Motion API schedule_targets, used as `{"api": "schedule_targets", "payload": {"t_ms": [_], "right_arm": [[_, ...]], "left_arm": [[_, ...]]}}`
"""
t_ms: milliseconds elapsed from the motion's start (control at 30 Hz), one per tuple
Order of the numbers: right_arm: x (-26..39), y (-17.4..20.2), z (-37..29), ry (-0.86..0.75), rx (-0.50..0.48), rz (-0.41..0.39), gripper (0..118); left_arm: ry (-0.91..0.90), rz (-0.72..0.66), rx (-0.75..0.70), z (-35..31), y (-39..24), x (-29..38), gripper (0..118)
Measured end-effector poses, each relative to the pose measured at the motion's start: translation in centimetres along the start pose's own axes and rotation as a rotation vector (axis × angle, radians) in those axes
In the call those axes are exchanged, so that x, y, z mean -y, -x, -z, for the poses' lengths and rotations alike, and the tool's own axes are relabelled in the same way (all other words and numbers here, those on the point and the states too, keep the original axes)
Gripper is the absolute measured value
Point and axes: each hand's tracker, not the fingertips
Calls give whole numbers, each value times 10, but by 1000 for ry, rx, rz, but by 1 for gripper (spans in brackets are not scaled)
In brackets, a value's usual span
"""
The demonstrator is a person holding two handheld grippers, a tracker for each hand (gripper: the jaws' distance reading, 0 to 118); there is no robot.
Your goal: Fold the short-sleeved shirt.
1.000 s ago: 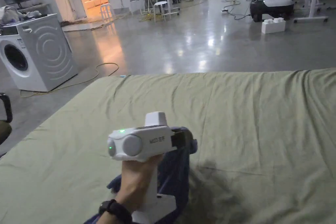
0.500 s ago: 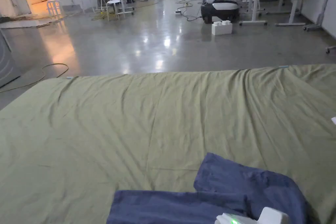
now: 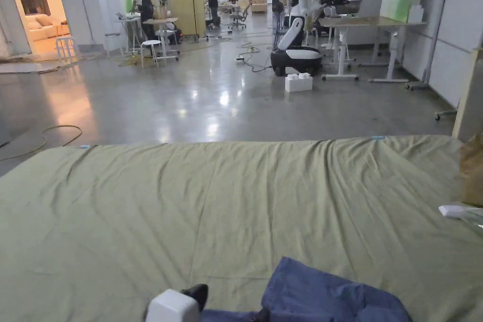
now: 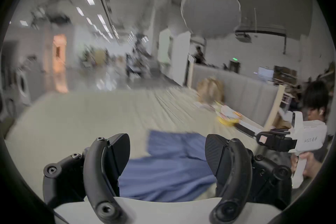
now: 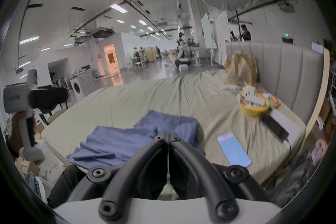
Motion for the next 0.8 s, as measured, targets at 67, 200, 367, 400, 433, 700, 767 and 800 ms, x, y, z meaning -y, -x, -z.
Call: {"api": "schedule_targets", "payload": {"t_ms": [67, 200, 367, 400, 433, 700, 767, 800], "right_arm": [[-13, 6, -7, -58, -18, -34, 2], [-29, 18, -26, -144, -7, -81, 2], [-34, 20, -46, -178, -7, -95, 2], [-34, 20, -48, -181, -4, -95, 2], [-34, 19, -49, -185, 1, -93, 2], [-33, 22, -50, -179, -7, -93, 2], [-32, 23, -48, -177, -12, -91, 2], [-32, 24, -46, -172, -12, -89, 2]], "left_arm": [[-83, 48, -135, -41, 1, -7, 85], [-168, 65, -282, -98, -2, -9, 78], [-234, 104, -346, -134, -18, 1, 1], [-228, 103, -346, -139, -18, 1, 0], [-202, 90, -298, -142, -17, 0, 0], [-156, 1, -327, -138, -8, -1, 0], [-156, 4, -330, -136, -5, 0, 0], [-152, 8, -331, -135, -5, 0, 0]]}}
